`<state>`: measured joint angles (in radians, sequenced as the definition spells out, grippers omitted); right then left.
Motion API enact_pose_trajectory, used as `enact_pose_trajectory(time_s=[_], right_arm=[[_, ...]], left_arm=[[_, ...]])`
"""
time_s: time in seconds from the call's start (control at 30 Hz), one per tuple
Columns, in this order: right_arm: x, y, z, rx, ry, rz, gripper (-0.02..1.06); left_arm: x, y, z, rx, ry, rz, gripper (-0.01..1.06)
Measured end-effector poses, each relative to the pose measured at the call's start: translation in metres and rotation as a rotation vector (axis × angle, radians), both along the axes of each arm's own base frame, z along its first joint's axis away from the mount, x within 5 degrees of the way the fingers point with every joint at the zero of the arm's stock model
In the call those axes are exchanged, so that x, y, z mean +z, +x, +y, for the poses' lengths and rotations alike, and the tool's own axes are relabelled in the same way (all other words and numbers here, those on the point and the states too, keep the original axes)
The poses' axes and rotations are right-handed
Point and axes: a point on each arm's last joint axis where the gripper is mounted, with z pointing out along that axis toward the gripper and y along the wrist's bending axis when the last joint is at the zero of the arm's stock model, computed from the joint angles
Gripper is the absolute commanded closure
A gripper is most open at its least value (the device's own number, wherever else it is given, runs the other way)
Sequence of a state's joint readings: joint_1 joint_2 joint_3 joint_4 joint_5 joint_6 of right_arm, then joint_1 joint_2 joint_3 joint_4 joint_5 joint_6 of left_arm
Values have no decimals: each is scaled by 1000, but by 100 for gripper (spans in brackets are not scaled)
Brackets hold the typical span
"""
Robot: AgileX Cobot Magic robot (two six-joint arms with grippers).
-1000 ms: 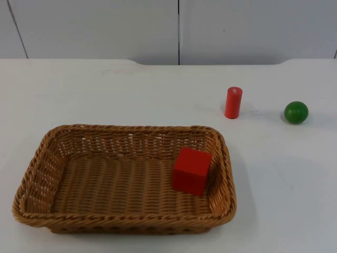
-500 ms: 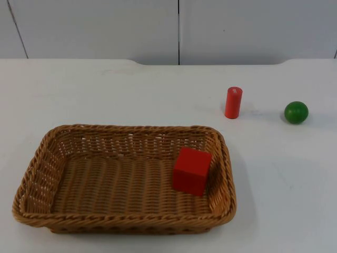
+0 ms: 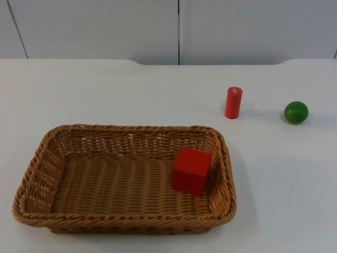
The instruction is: Pick up the basket with the left hand and place the object to the left of the red cylinder into the basket with the right hand.
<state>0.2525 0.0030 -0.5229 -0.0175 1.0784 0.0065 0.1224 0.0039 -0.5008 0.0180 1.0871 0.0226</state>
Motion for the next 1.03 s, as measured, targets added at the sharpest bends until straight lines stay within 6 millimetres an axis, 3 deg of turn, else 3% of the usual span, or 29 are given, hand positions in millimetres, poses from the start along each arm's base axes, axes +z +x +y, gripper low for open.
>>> enact_pose_trajectory(time_s=[0.4, 1.03], right_arm=[[0, 0, 1, -187, 0, 0, -1], [0, -1, 1, -191, -6, -1, -1]], left_arm=[[0, 0, 0, 0, 0, 0, 0], [0, 0, 0, -27, -3, 0, 0]])
